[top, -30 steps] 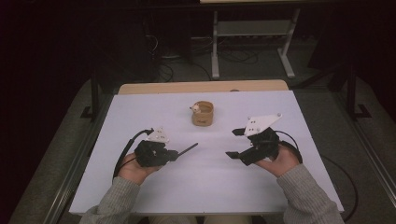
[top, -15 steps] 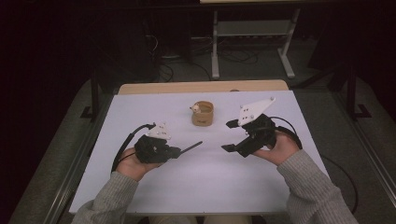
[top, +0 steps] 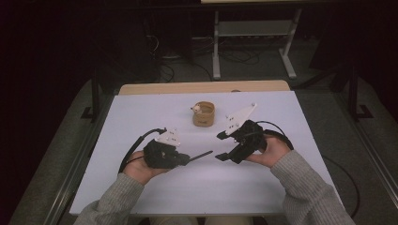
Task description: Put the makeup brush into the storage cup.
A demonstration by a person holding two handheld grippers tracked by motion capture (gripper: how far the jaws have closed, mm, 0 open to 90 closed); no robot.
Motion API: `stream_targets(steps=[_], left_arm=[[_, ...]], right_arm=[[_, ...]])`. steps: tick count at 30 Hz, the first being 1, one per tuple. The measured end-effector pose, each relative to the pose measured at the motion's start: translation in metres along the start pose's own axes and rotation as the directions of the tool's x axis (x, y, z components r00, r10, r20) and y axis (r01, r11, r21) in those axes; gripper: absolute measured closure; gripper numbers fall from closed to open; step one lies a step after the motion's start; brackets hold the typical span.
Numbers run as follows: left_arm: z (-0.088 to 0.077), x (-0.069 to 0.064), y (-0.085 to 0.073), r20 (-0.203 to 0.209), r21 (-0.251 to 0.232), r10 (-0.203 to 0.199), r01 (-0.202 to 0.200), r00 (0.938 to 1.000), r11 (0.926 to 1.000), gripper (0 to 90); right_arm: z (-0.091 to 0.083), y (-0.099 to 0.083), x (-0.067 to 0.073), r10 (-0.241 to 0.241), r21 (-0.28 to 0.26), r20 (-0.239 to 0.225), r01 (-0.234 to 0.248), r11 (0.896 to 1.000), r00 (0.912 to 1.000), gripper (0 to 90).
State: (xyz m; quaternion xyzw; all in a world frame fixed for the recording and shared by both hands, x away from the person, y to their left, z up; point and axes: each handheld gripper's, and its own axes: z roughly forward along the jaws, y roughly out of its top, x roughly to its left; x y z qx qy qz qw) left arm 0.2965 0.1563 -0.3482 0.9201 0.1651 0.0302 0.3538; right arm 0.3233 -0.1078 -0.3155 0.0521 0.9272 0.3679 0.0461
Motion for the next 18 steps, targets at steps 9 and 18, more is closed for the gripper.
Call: stream_targets(steps=[9,18], left_arm=[[0.01,-0.013,0.008,0.048,-0.003,0.052,-0.052,0.9975,0.9987,84.1],[0.017,-0.023,0.016,0.085,0.003,0.102,-0.102,0.9911,0.9947,84.0]], right_arm=[[0.016,0.001,0.006,-0.038,0.057,-0.08,0.042,0.997,0.9961,42.0],[0.034,-0.003,0.014,-0.062,0.09,-0.157,0.077,0.993,0.9856,53.1]])
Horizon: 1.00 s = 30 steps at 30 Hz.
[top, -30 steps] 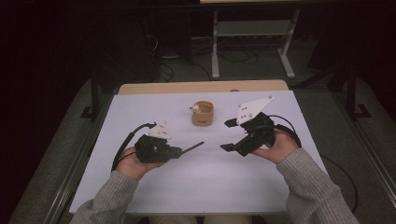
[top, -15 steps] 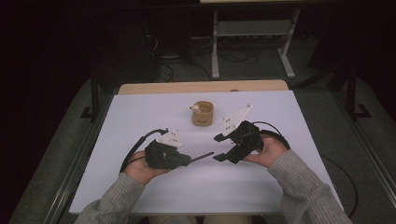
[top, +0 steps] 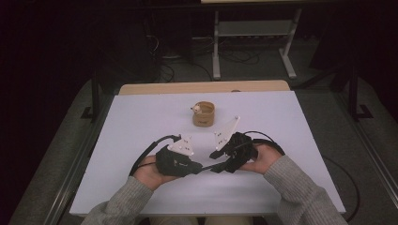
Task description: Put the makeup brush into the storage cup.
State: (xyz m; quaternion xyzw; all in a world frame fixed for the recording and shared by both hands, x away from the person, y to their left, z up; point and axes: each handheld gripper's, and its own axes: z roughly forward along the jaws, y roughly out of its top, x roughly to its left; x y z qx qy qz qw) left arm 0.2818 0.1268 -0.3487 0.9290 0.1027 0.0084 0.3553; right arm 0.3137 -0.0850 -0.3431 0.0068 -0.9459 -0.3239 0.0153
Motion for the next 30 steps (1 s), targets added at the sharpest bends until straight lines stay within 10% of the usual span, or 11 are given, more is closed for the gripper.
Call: stream_targets(steps=[30], left_arm=[[0.007,-0.004,0.005,0.107,-0.013,0.025,-0.024,0.9939,0.9996,83.8]], right_arm=[[0.008,-0.006,0.011,-0.049,0.023,-0.116,0.052,0.998,0.992,82.8]])
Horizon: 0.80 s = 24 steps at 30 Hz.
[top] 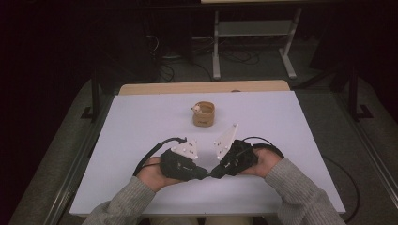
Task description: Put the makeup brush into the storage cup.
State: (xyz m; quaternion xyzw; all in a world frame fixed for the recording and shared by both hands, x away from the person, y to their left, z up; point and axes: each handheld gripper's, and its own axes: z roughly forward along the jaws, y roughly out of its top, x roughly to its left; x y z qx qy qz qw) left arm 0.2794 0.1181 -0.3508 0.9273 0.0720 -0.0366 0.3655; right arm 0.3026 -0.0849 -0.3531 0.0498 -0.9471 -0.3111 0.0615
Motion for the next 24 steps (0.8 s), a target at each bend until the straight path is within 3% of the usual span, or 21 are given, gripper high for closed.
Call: stream_targets(steps=[5,10,13,18,24], left_arm=[[0.0,0.001,-0.002,0.029,0.01,0.001,-0.002,0.9996,0.9999,79.4],[-0.002,0.003,-0.009,0.027,0.012,-0.038,0.038,0.9989,0.9992,68.9],[-0.003,0.004,-0.012,0.022,0.022,-0.044,0.044,0.9988,0.9988,67.4],[-0.002,0.005,-0.012,0.025,0.026,-0.055,0.055,0.9982,0.9982,67.9],[0.0,0.006,-0.011,0.042,0.035,-0.04,0.039,0.9983,0.9986,81.8]], right_arm=[[0.0,-0.001,0.005,-0.017,0.002,0.019,0.017,1.0,0.9997,82.9],[-0.005,-0.009,0.008,-0.004,-0.003,0.039,0.004,1.0,0.9992,82.9],[-0.007,-0.015,0.009,0.003,-0.008,0.052,-0.003,1.0,0.9986,82.9],[-0.012,-0.021,0.01,0.011,-0.026,0.072,-0.009,1.0,0.9973,82.9],[-0.013,-0.023,0.011,0.005,-0.034,0.076,-0.003,0.999,0.9971,82.9]])
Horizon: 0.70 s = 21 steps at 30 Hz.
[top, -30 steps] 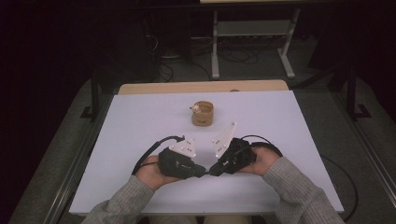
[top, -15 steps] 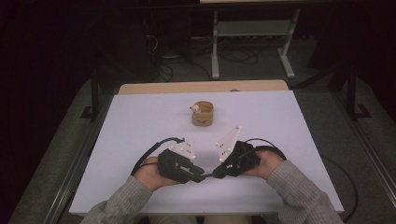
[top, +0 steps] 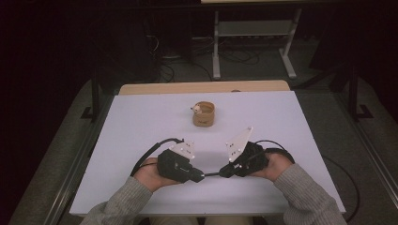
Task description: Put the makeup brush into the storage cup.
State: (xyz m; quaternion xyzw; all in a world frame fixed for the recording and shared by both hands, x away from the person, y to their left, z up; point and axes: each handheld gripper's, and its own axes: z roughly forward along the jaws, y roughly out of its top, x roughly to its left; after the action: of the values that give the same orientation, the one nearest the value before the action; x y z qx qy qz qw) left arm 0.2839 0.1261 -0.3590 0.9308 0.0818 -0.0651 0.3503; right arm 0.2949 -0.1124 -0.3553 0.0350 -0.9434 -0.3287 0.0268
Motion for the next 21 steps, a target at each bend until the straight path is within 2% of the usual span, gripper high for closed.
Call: stream_targets(steps=[4,9,11,15,19,21], left_arm=[[0.001,-0.001,0.001,0.002,0.018,0.004,-0.004,1.0,0.9998,83.0],[-0.001,-0.003,0.004,-0.018,0.04,0.018,-0.017,0.9997,0.9991,83.4],[-0.001,-0.003,0.005,-0.018,0.041,0.016,-0.015,0.9997,0.999,83.5],[0.0,-0.004,0.008,-0.032,0.051,0.022,-0.021,0.9992,0.9985,83.6],[0.002,-0.004,0.009,-0.04,0.061,0.029,-0.026,0.9988,0.9978,83.6],[0.003,-0.005,0.01,-0.042,0.072,0.034,-0.031,0.9985,0.9969,83.6]], right_arm=[[0.002,-0.001,0.001,-0.006,-0.002,-0.002,0.006,1.0,1.0,82.5],[0.004,0.0,0.003,-0.008,0.007,0.005,0.008,1.0,1.0,81.4],[0.005,0.001,0.002,-0.005,0.007,0.014,0.005,1.0,0.9999,78.5],[0.007,0.007,0.003,-0.01,0.003,0.024,0.01,1.0,0.9997,74.9],[0.011,0.016,0.006,-0.038,0.014,0.028,0.037,0.999,0.9989,74.9],[0.013,0.018,0.007,-0.035,0.026,0.029,0.035,0.999,0.9989,76.2]])
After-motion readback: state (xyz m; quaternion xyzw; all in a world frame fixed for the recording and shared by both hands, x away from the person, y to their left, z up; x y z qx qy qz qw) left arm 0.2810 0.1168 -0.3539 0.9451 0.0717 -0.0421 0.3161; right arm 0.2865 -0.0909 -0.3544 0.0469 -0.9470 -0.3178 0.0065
